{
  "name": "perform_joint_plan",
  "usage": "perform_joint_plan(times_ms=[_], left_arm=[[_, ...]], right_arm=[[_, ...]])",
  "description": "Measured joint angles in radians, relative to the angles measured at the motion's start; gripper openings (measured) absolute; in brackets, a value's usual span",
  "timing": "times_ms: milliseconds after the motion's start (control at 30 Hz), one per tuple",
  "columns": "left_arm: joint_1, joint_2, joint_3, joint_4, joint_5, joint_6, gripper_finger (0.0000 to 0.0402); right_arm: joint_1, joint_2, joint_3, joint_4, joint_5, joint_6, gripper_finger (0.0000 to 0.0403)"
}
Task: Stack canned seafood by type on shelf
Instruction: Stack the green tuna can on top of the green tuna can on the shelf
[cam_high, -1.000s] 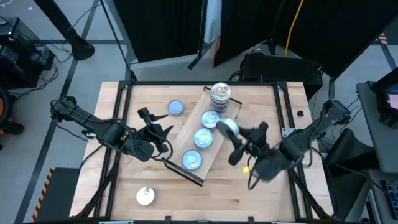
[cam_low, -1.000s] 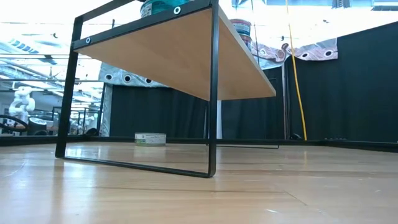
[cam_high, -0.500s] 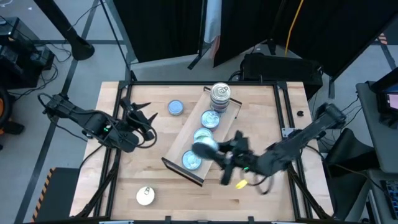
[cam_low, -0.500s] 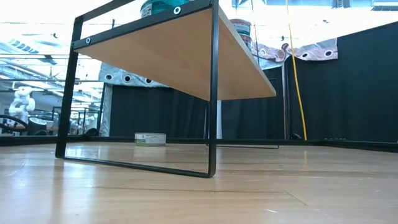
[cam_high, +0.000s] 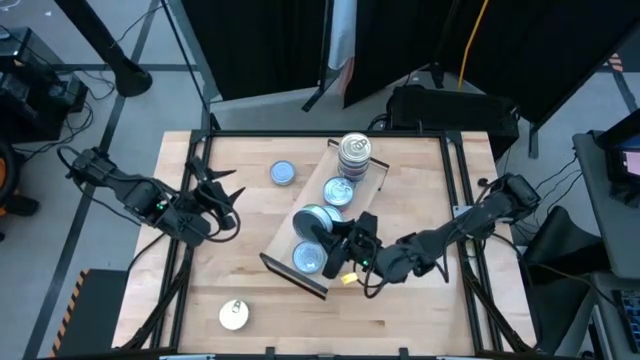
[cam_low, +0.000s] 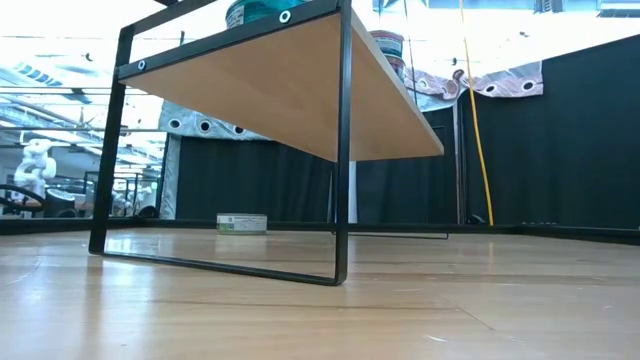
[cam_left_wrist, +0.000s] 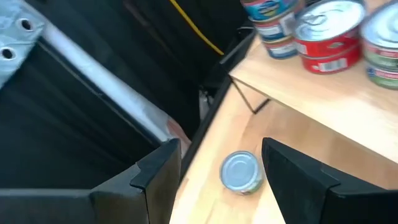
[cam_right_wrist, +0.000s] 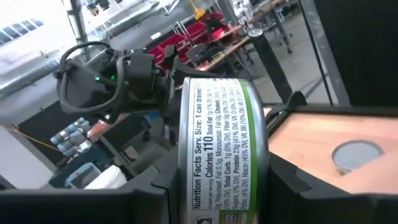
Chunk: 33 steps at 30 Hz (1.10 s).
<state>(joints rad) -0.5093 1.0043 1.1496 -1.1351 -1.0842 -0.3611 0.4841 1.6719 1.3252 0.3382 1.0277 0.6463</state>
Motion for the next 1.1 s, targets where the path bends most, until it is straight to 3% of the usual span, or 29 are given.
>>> perform_joint_plan(times_ms=[200, 400, 767, 1100], left_arm=[[-0.019, -0.015, 0.0, 0.0, 0.021, 0.009, 0.0226], [-0.034, -0.031, 0.0, 0.0, 0.068, 0.027, 0.0226], [-0.069, -0.045, 0.0, -0.013, 0.144, 0.034, 0.0226], [-0.107, -0.071, 0.0, -0.025, 0.149, 0.028, 0.0226]], right_arm=[[-0.013, 0.0, 0.001, -0.161, 0.0, 0.174, 0.0139], [-0.004, 0.0, 0.001, -0.332, 0.075, 0.353, 0.0139], [-0.007, 0.038, 0.002, -0.37, 0.101, 0.485, 0.0139], [-0.011, 0.088, 0.001, -0.367, 0.1, 0.568, 0.0139]])
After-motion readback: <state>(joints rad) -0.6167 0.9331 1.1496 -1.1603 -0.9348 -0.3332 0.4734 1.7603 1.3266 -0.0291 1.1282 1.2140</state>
